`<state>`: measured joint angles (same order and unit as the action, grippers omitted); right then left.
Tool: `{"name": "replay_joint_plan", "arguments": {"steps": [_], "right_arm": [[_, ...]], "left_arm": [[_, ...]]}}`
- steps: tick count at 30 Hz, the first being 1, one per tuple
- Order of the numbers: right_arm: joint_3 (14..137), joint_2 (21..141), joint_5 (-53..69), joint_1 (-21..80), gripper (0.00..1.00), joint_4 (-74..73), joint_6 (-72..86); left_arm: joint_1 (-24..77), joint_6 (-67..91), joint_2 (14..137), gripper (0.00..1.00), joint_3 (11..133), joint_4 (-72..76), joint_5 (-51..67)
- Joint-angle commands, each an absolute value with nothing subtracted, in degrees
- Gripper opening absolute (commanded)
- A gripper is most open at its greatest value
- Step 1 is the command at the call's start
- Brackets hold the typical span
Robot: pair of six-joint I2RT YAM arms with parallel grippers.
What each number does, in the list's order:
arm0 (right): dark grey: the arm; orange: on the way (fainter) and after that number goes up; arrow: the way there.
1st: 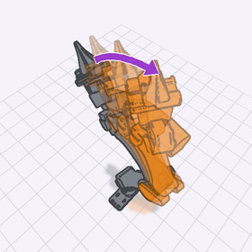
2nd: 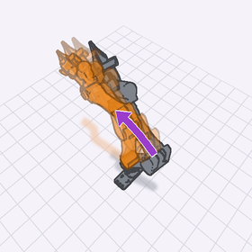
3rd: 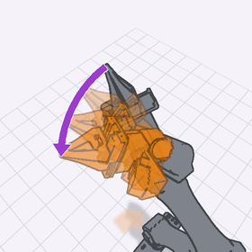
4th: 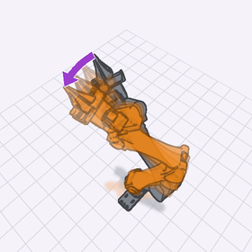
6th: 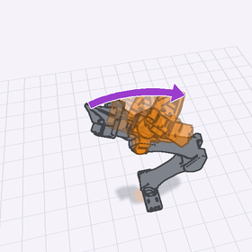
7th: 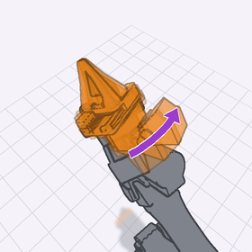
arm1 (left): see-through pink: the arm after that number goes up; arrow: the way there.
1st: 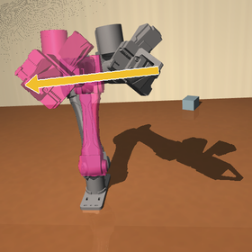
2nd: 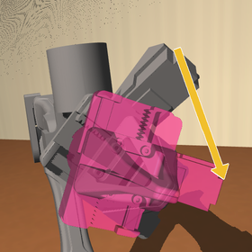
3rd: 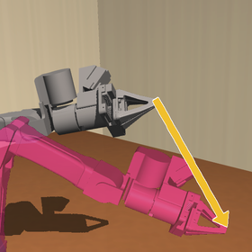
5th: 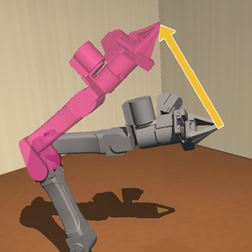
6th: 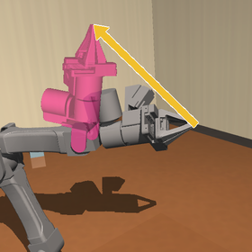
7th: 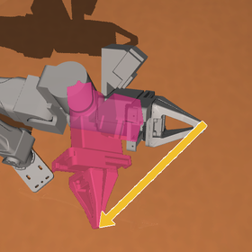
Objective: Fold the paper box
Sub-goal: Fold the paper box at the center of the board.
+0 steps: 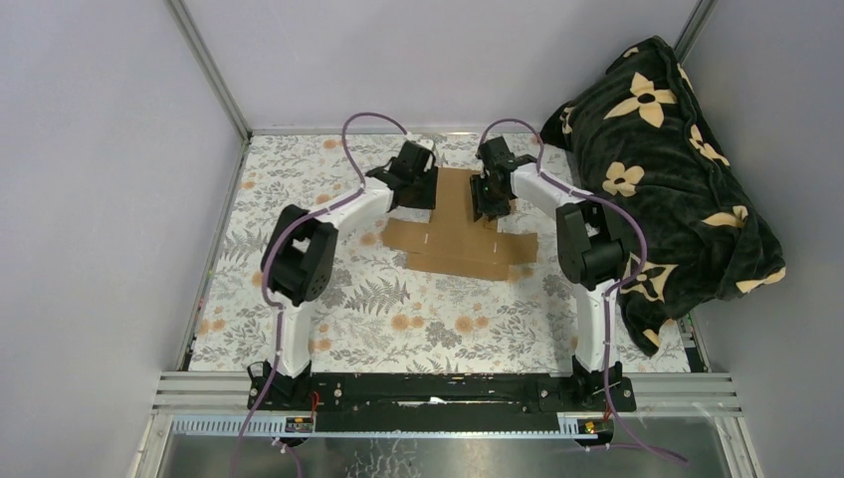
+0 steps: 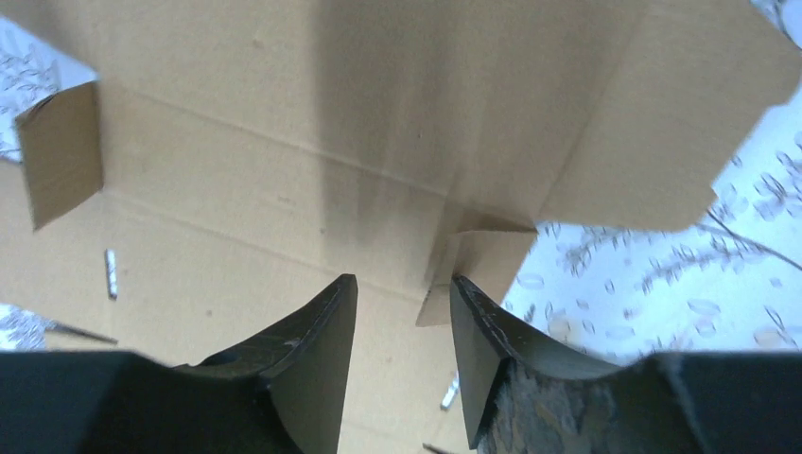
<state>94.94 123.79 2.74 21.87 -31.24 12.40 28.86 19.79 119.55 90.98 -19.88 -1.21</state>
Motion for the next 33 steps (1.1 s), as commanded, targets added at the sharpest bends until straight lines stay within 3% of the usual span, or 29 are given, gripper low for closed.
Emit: {"name": "replay_joint_plan", "arguments": {"steps": [1,7,11,13,16,18,22,33], "right_arm": [[93.99,112.89,4.64,22.19,0.52,-33.5,12.5],[92.1,103.5,6.4,22.15,0.58,-35.0,13.11],[83.67,96.0,6.16,21.97,0.57,-36.03,15.37],[76.06,90.98,5.55,21.97,0.56,-34.03,17.63],[65.21,85.37,4.47,21.97,0.5,-31.37,21.22],[60.55,82.93,3.45,21.97,0.45,-30.83,22.87],[53.85,80.48,1.1,21.97,0.33,-29.66,25.69],[46.0,82.91,-4.05,21.97,0.32,-24.65,28.89]], "left_arm": [[27.59,18.6,112.11,0.48,90.07,-20.69,-0.26],[26.64,20.71,103.99,0.48,85.6,-21.4,1.97],[26.63,23.32,97.56,0.46,76.54,-20.14,2.79],[26.61,24.63,94.77,0.38,71.42,-19.03,2.83],[26.63,27.04,91.76,0.17,64.71,-16.93,3.47],[26.63,28.01,90.88,0.12,61.27,-16.47,3.6],[26.63,28.9,90.28,0.09,57.48,-16.24,1.84],[26.63,28.87,93.01,0.07,53.9,-14.32,0.25]]}}
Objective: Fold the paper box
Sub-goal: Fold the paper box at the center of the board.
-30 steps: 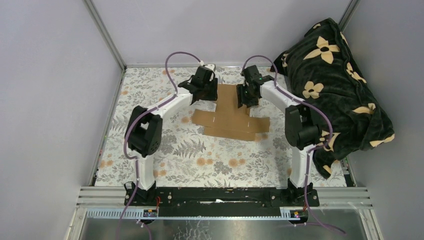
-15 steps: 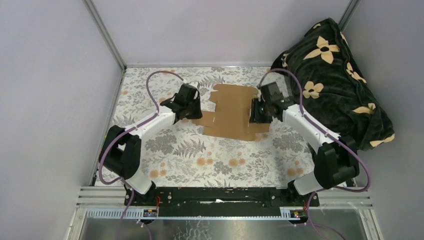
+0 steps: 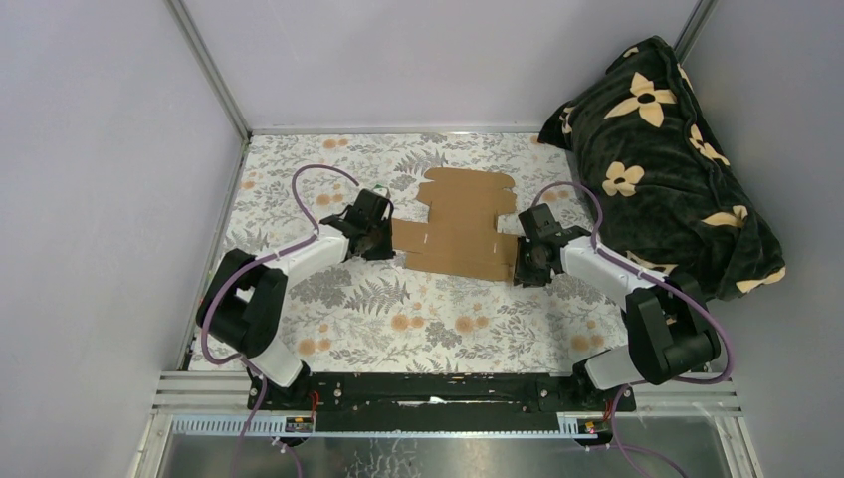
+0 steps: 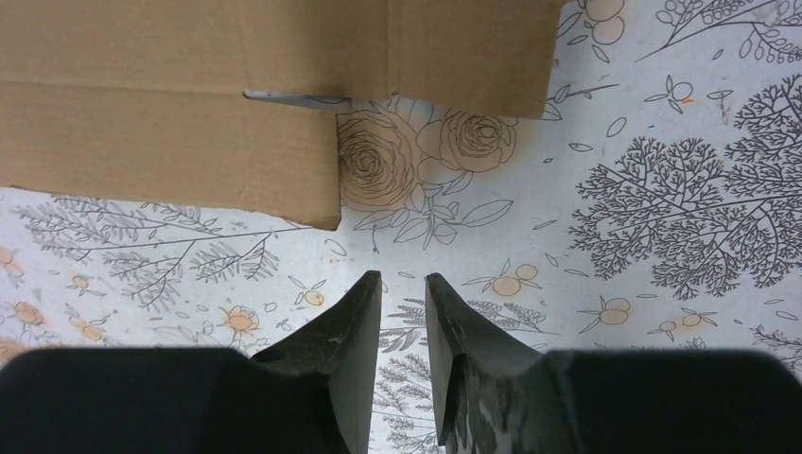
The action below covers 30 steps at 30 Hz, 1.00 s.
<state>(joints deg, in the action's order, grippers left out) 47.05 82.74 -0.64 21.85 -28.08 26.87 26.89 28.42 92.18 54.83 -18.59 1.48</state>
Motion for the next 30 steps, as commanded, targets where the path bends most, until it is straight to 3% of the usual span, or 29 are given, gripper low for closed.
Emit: {"name": "replay_joint_plan", "arguments": {"steps": [1,30], "right_arm": [[45.75,83.57,-4.07,21.97,0.32,-24.13,28.96],[48.14,89.04,-5.42,21.99,0.35,-19.62,28.34]], "left_arm": [[26.63,28.79,93.54,0.07,53.88,-13.83,0.21],[26.85,29.51,100.69,0.11,55.95,-9.32,3.15]]}}
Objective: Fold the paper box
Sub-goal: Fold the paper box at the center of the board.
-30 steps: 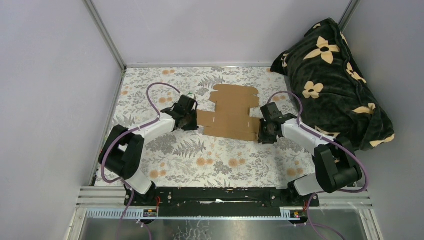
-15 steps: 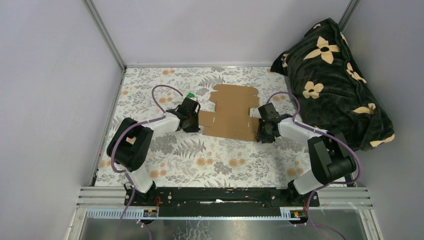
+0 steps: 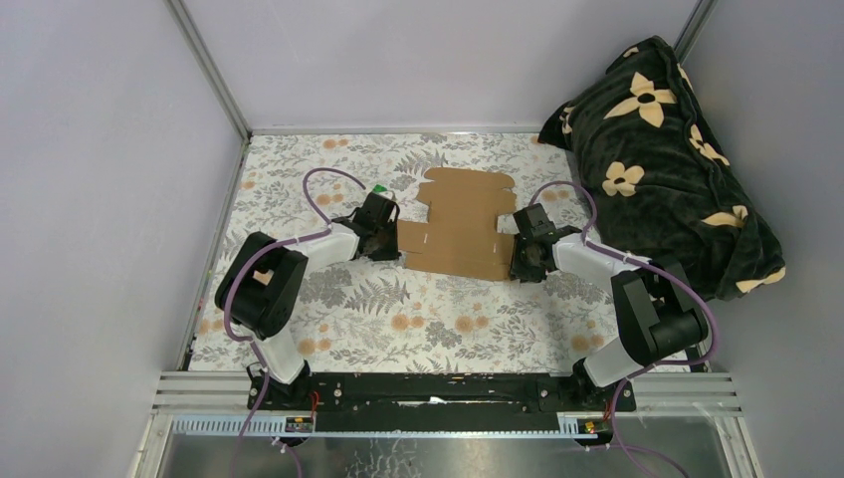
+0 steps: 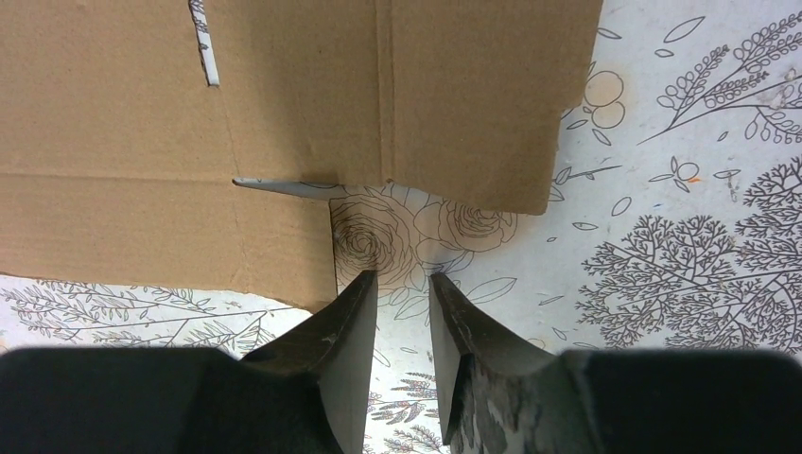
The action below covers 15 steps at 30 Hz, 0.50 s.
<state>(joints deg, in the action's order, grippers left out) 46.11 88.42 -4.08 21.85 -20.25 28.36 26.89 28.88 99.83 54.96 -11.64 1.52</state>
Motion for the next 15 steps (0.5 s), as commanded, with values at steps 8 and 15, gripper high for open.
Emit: {"name": "replay_joint_plan", "arguments": {"steps": [8,15], "right_arm": [[48.91,87.78,-4.74,21.97,0.35,-19.47,28.2],[49.7,87.53,-3.25,21.97,0.35,-19.12,27.8]], "left_arm": [[27.48,29.96,99.4,0.11,55.82,-9.1,4.05],[28.12,30.11,99.63,0.11,56.62,-8.79,4.2]]}}
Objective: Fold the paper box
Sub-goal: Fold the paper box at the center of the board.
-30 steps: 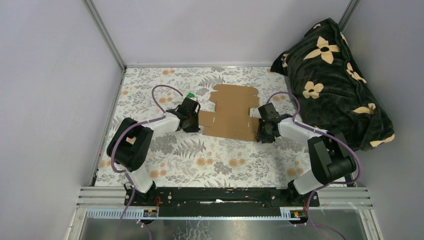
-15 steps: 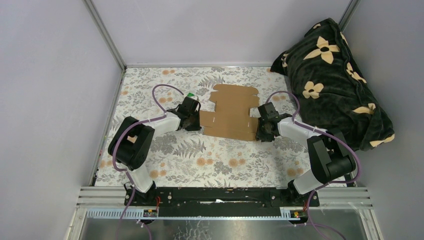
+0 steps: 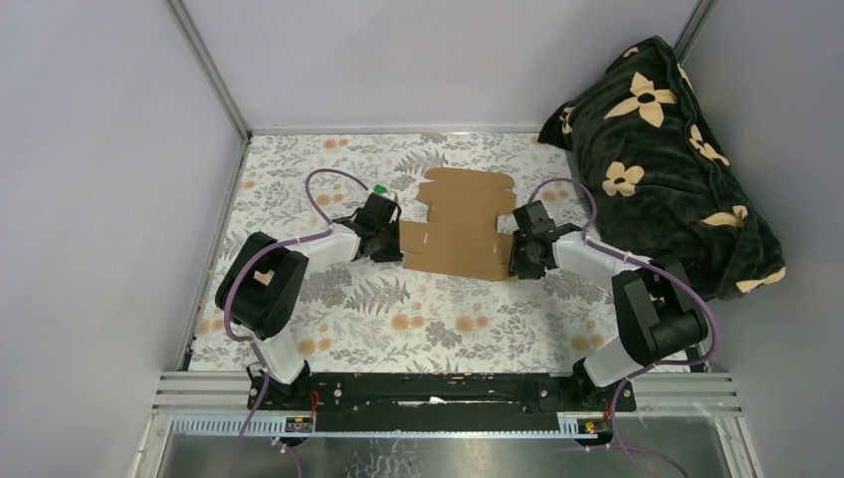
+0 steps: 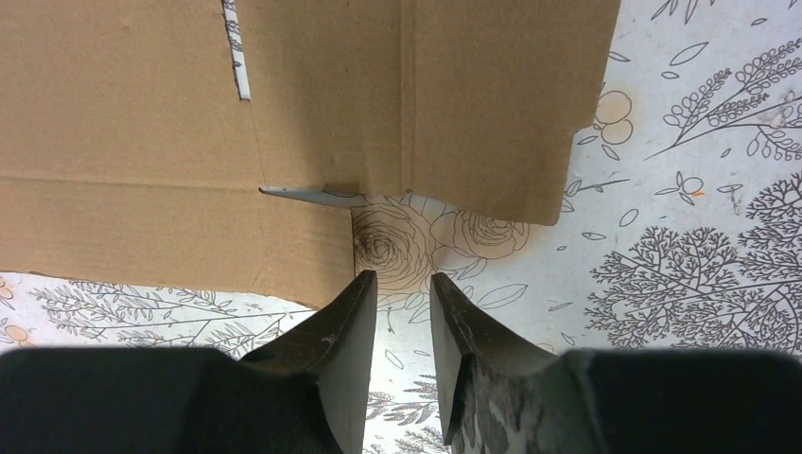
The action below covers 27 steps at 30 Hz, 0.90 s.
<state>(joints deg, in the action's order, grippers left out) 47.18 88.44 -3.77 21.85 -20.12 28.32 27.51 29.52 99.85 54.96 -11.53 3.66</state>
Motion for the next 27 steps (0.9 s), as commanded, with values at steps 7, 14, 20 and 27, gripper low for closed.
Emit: {"name": "replay_joint_plan", "arguments": {"steps": [7,14,20,27], "right_arm": [[49.23,87.28,-1.6,21.97,0.35,-18.38,27.44],[48.86,87.07,-2.19,21.97,0.35,-18.78,27.11],[48.17,86.84,-1.93,21.97,0.35,-18.02,27.16],[47.67,86.74,-2.49,21.97,0.35,-18.12,27.13]], "left_arm": [[28.97,30.32,99.07,0.11,57.36,-8.96,4.27],[29.27,30.16,98.9,0.11,57.92,-9.67,3.61],[29.22,29.89,98.49,0.11,57.73,-10.17,2.17],[28.57,29.16,97.9,0.11,57.31,-11.55,0.2]]}}
